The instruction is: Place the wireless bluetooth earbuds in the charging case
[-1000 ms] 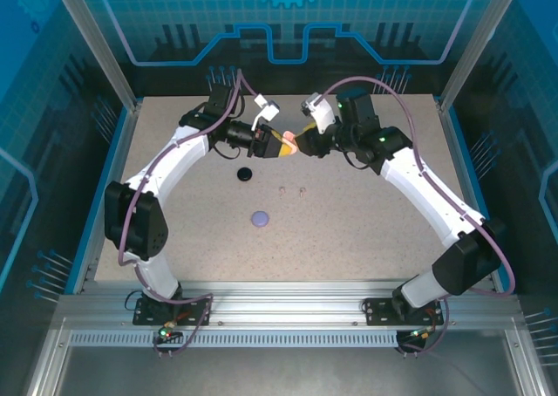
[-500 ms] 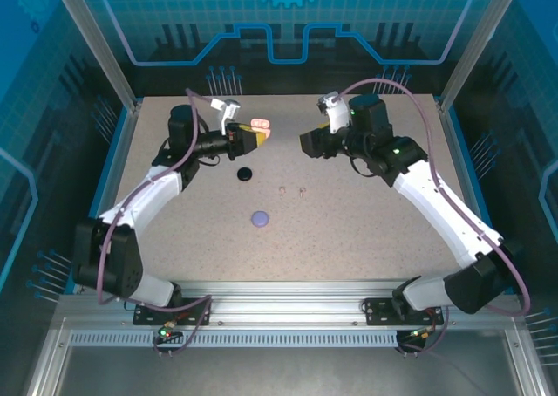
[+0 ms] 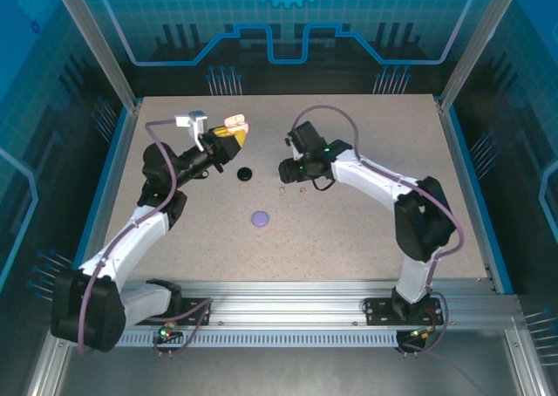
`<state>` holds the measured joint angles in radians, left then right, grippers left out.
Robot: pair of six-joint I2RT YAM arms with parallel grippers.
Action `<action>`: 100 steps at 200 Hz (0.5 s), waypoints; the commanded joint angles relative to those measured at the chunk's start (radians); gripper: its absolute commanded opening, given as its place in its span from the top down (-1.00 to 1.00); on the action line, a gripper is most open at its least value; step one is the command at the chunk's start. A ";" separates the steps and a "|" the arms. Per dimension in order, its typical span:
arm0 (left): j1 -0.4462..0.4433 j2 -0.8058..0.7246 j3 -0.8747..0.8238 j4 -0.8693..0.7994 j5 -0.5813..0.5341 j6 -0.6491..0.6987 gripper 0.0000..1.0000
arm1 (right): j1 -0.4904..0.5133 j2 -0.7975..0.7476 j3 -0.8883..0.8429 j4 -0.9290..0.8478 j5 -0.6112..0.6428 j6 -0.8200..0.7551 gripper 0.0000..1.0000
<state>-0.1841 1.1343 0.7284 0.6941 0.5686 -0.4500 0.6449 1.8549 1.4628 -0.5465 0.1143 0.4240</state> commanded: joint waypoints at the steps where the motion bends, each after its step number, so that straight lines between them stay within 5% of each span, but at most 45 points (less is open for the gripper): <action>1: 0.002 -0.048 -0.030 0.059 -0.066 -0.024 1.00 | 0.056 0.071 0.100 -0.071 0.103 0.065 -0.05; 100: 0.002 -0.101 -0.047 0.022 -0.088 0.008 1.00 | 0.120 0.330 0.313 -0.219 0.259 0.209 0.17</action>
<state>-0.1841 1.0534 0.6907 0.7074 0.4946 -0.4652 0.7483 2.1368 1.7126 -0.6968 0.3275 0.5911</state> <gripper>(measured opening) 0.223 0.426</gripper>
